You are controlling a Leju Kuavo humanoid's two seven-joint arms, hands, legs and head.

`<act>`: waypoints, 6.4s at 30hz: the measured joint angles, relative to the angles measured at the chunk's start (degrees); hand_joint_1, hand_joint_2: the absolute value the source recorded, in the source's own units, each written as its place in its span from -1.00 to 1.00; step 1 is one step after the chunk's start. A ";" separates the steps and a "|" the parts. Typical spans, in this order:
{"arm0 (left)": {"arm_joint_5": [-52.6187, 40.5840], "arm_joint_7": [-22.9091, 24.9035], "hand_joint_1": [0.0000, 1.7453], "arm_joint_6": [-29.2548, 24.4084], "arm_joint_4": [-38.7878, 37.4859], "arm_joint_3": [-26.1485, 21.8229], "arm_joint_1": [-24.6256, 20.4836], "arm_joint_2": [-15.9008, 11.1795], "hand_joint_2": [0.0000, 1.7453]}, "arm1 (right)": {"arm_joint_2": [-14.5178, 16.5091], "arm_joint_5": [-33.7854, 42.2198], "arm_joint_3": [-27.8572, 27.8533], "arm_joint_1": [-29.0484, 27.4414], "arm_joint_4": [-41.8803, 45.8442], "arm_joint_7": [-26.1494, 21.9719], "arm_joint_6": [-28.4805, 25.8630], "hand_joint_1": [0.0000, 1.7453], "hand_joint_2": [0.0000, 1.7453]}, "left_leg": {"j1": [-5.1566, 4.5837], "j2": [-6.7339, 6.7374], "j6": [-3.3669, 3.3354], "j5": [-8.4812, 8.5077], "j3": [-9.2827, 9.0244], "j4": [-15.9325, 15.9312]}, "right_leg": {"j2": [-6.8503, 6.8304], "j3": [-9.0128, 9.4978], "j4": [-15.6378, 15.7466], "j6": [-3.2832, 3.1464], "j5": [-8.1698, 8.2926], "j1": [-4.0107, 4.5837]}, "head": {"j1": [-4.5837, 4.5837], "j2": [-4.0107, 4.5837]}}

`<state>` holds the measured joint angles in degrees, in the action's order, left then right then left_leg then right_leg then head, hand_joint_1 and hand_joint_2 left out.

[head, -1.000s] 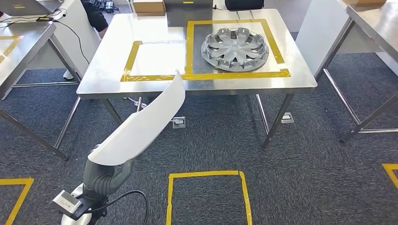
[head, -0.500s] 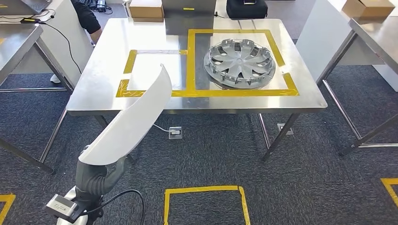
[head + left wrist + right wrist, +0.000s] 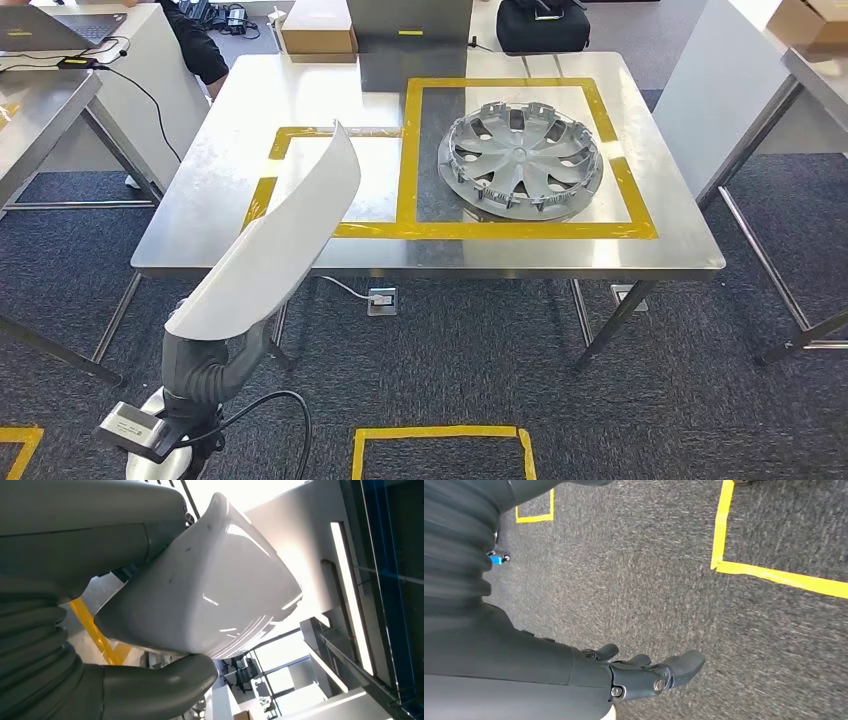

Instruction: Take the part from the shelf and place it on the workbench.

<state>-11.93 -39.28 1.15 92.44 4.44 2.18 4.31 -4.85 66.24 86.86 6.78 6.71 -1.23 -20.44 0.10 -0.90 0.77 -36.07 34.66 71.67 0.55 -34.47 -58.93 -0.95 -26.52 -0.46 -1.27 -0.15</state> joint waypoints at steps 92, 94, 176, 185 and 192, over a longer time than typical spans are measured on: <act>-21.56 -0.61 1.00 -25.62 -24.60 4.01 -16.73 -0.09 1.00 | 3.36 -0.87 0.07 1.16 0.25 -2.16 1.31 -1.00 1.00 | 0.91 -0.08 0.19 8.67 -1.07 -11.97 | -0.17 2.03 -0.04 2.10 -1.94 0.07 | 0.03 0.00; -21.31 -0.61 1.00 -27.46 -28.87 5.08 -19.56 -0.21 1.00 | 3.55 -1.42 0.07 1.17 0.26 -1.95 1.33 -1.00 1.00 | 0.91 -0.08 0.19 8.68 -1.07 -11.97 | -0.16 2.03 -0.04 2.10 -1.93 0.07 | 0.03 0.00; -35.20 12.29 -1.00 -29.69 -76.90 7.10 -44.25 1.46 -1.00 | 3.73 -6.09 0.07 2.14 0.26 -0.41 3.55 -1.00 1.00 | 0.89 -0.08 0.14 8.71 -1.01 -11.98 | -0.13 1.97 -0.05 2.19 -1.87 0.06 | 0.03 0.00; -14.82 -0.66 -1.00 1.67 -72.15 -4.32 -43.51 1.60 -1.00 | 3.40 -4.66 0.04 1.84 0.26 -1.32 4.22 -1.00 1.00 | 0.89 -0.08 0.14 8.71 -1.00 -11.98 | -0.13 1.97 -0.05 2.19 -1.87 0.05 | 0.03 0.00; -2.31 -1.02 -1.00 7.34 -61.40 -2.64 -39.04 1.14 -1.00 | 3.07 -2.47 -0.02 1.10 0.26 -6.71 4.79 -1.00 1.00 | 0.66 -0.10 -0.65 8.78 -1.10 -12.27 | -0.15 2.19 0.63 2.73 -1.56 -0.31 | -0.10 0.00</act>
<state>-14.24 -40.30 8.49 31.04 1.80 -36.86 5.44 -1.79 63.77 86.84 7.87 6.97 -7.94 -15.65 0.76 -1.00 0.12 -27.29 33.56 59.39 0.40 -32.28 -58.29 1.78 -28.08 -0.77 -1.38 -0.15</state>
